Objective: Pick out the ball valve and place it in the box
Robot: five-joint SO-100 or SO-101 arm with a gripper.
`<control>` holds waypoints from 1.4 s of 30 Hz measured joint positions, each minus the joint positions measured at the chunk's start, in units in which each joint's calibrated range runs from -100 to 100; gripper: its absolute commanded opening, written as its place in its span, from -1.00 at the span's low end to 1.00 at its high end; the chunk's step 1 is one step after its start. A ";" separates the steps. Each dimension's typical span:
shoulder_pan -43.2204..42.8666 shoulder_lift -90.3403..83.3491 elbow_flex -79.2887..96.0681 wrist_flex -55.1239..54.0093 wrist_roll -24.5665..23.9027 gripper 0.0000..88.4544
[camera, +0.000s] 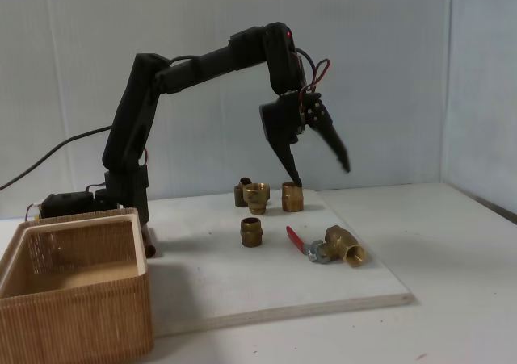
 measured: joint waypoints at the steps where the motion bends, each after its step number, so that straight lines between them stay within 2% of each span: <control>1: 0.00 0.00 0.00 0.00 0.00 -0.19; 10: 0.00 0.00 1.72 -0.09 0.10 -0.19; 14: 0.00 0.00 4.54 -3.44 0.21 -0.19; 20: 0.00 0.00 10.62 -8.25 2.79 -0.19; 25: 1.04 0.00 14.53 -11.69 3.10 -0.18; 33: 2.89 0.00 15.52 -12.30 5.94 -0.17; 42: 3.78 3.56 17.07 -14.36 6.25 -0.18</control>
